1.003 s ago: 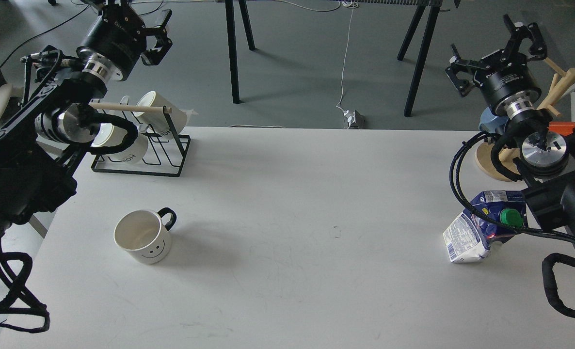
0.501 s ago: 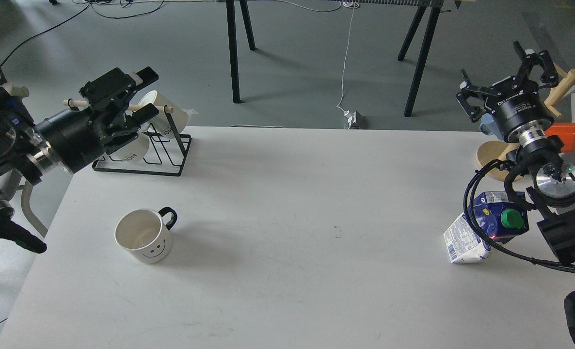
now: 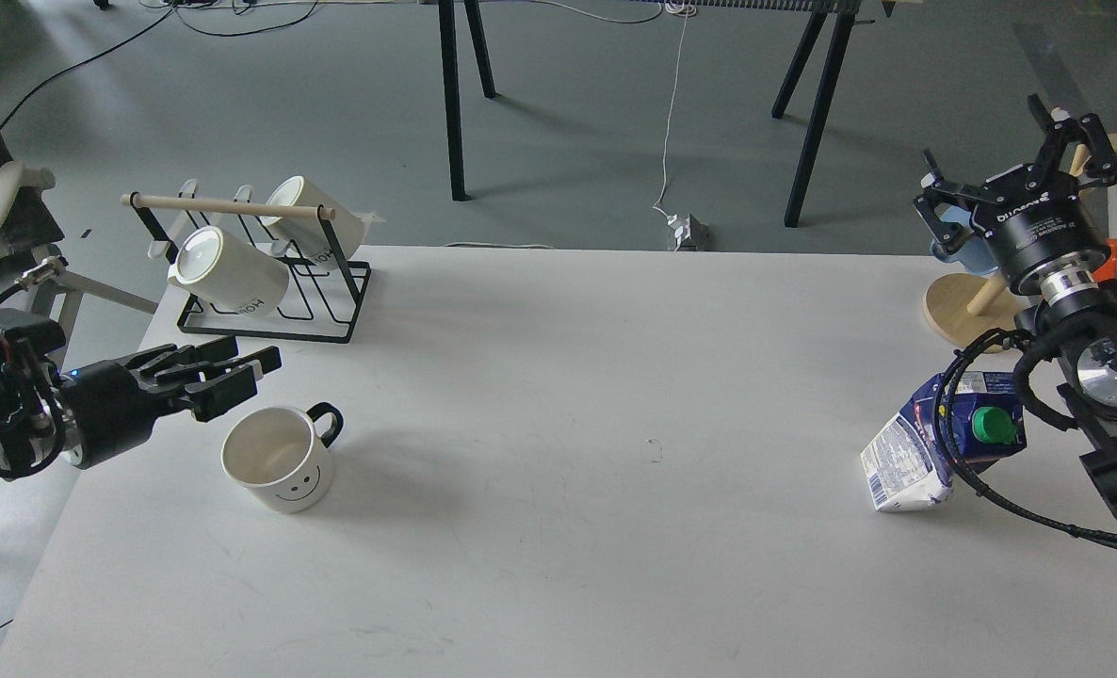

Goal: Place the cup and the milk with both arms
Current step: 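Move the left gripper down toward the white mug on the table, then grasp the white mug rim with the left gripper and lift it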

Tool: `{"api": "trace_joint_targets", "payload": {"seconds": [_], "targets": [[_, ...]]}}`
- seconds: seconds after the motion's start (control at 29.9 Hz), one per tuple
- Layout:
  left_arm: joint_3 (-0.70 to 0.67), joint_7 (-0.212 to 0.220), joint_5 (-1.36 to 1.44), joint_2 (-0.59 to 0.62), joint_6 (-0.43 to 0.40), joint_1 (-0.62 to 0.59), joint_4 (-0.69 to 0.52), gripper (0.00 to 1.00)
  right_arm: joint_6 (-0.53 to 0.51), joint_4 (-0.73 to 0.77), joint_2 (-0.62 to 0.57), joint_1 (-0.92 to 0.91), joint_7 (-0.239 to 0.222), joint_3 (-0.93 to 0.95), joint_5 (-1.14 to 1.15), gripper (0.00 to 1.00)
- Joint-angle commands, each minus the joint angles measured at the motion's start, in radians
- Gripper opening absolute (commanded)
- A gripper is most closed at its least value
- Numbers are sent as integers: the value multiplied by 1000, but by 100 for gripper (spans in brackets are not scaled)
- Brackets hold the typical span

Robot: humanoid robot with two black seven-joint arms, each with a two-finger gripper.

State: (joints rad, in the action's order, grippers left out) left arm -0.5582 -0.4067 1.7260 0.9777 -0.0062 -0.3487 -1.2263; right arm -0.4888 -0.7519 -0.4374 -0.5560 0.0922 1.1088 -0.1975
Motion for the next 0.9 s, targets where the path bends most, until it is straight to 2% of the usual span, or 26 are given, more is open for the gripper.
{"api": "trace_joint_targets", "payload": {"seconds": [0.0,0.17,0.33,0.47,0.64,0.74,0.87], "targets": [[55,-20,131,-4,69,-1,47,62,0,-1,-6,2,0,5,0,99],[80,-11,185,-30,94,-1,65,62,0,-7,-4,2,0,3,1,99],[93,-11,211,-108,103,-1,183,62,0,-7,-1,2,0,3,1,99],[93,-9,211,-148,115,-1,228,61,0,-6,-3,2,0,5,1,99],[93,-15,211,-169,123,-6,249,31,0,-6,-4,1,0,9,1,99],[98,-18,213,-166,120,-3,249,5,0,-4,-6,1,0,8,3,99],[97,-29,213,-163,124,-6,245,2,0,-4,-6,1,0,5,3,99]]}}
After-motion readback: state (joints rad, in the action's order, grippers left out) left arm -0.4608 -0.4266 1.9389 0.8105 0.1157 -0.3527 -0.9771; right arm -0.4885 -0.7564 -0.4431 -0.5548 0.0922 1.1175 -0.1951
